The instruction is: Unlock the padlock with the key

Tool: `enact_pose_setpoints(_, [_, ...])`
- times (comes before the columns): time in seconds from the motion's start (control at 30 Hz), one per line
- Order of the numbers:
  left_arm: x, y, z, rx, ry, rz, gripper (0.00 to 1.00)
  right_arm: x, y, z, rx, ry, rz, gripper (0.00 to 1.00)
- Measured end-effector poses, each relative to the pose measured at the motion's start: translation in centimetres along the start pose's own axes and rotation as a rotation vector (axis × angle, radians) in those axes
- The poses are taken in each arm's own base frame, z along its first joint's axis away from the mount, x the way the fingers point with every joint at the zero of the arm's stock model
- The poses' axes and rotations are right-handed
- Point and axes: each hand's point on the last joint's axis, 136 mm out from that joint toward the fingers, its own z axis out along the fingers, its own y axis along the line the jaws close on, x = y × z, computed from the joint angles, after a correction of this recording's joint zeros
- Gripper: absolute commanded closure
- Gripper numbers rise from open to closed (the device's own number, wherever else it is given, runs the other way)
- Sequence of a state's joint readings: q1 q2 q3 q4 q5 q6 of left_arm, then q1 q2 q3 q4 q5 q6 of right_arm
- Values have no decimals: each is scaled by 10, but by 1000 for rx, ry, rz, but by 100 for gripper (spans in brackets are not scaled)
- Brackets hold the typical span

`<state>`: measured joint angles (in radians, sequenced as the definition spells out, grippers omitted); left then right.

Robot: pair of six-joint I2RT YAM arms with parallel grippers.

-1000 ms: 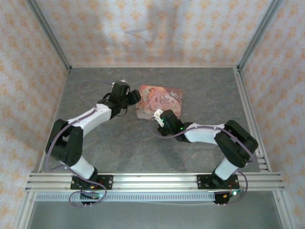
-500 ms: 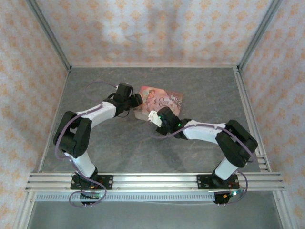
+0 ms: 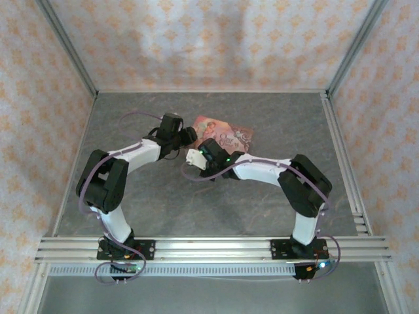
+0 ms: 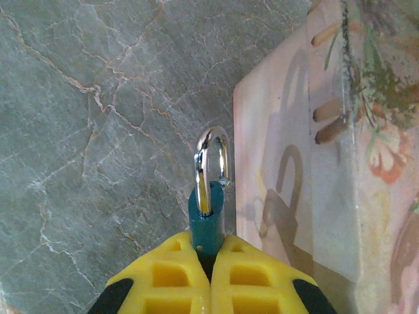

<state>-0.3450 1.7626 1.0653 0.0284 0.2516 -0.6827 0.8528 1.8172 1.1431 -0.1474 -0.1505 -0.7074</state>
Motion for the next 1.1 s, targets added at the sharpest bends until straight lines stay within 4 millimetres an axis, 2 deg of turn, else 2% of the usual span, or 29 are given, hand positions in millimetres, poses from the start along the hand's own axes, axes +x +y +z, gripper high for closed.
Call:
enact_pose_setpoints(0.17, [2, 2, -7, -6, -3, 2, 44, 6, 7, -8, -20, -12, 52, 100])
enact_pose_setpoints(0.3, [2, 6, -28, -29, -13, 10, 42, 15, 11, -43, 0, -57, 113, 100])
enact_pose_setpoints(0.4, [-8, 0, -51, -21, -61, 21, 41, 8, 2, -77, 52, -137, 159, 100])
enact_pose_setpoints(0.53, [-23, -11, -84, 14, -135, 34, 39, 4, -9, -111, 123, -220, 207, 100])
enact_pose_setpoints(0.63, [-24, -13, -102, 27, -162, 41, 37, 10, -13, -123, 163, -232, 244, 100])
enact_pose_setpoints(0.83, [-12, 0, -127, 13, -170, 55, 32, 20, -23, -138, 227, -245, 348, 100])
enact_pose_setpoints(0.87, [-10, 2, -131, 12, -170, 59, 29, 22, -27, -142, 239, -251, 377, 100])
enact_pose_setpoints(0.9, [-7, 4, -135, 10, -170, 65, 1, 24, -31, -147, 253, -257, 408, 100])
enact_pose_setpoints(1.0, [0, 10, -147, 4, -174, 67, 0, 34, -48, -161, 302, -274, 520, 100])
enact_pose_setpoints(1.1, [5, 16, -155, -7, -175, 67, 0, 53, -71, -172, 357, -276, 666, 100])
